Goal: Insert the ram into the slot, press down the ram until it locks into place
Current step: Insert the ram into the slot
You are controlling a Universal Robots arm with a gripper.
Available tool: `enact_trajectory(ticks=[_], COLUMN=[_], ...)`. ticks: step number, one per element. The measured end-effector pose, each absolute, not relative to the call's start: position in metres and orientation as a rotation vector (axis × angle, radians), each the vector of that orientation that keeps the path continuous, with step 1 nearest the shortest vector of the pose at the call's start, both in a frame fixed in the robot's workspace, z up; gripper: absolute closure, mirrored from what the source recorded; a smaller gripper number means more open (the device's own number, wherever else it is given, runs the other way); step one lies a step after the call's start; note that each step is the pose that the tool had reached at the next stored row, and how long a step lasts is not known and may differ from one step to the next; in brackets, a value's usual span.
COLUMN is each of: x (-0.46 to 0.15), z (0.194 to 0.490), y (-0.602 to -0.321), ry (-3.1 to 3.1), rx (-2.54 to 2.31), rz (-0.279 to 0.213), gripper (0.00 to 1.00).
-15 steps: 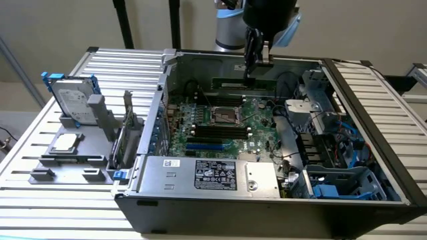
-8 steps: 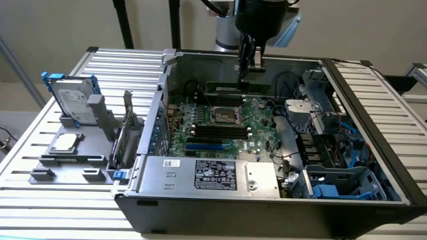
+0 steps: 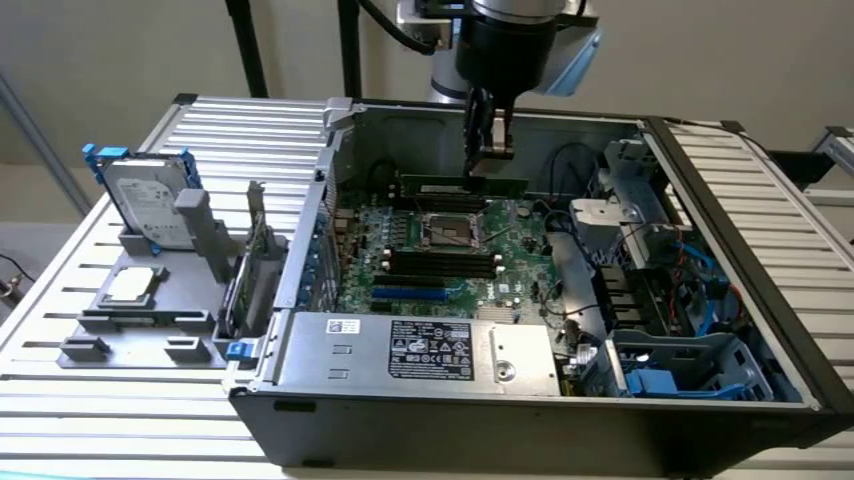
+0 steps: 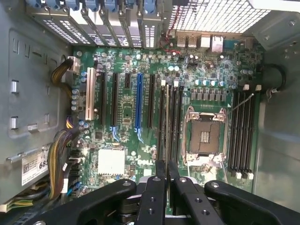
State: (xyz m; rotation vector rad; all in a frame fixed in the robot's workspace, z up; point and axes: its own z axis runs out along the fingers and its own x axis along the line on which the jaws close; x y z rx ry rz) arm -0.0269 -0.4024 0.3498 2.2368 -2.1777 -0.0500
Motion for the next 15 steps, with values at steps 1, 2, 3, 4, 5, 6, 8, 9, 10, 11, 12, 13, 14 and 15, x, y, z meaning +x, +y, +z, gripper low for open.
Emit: enact_trajectory(ticks=[1, 2, 3, 4, 5, 6, 8, 9, 10, 11, 12, 13, 14, 15], x=[-0.028, -0.029, -0.029, -0.03, -0.03, -0.03, -0.03, -0.03, -0.03, -0.03, -0.03, -0.03, -0.03, -0.03], z=[0.348, 0.346, 0.344, 0.342, 0.341, 0.339, 0.335, 0.333, 0.332, 0.33, 0.328, 0.326, 0.324, 0.322], y=[-0.402, -0.402, -0.402, -0.402, -0.402, -0.402, -0.402, -0.402, -0.402, -0.402, -0.402, -0.402, -0.402, -0.402], ry=[-2.178, -2.178, -2.178, -2.178, -2.179, -2.179, -2.18, -2.181, -2.182, -2.183, -2.184, -2.185, -2.186, -2.187], rx=[2.237, 2.236, 2.236, 2.236, 2.236, 2.236, 2.235, 2.234, 2.233, 2.232, 2.231, 2.23, 2.229, 2.228], rz=[-0.05, -0.05, -0.05, -0.05, -0.05, -0.05, -0.05, -0.05, -0.05, -0.05, -0.05, -0.05, -0.05, -0.05], gripper=[0.87, 0.87, 0.87, 0.87, 0.87, 0.87, 0.87, 0.87, 0.87, 0.87, 0.87, 0.87, 0.87, 0.87])
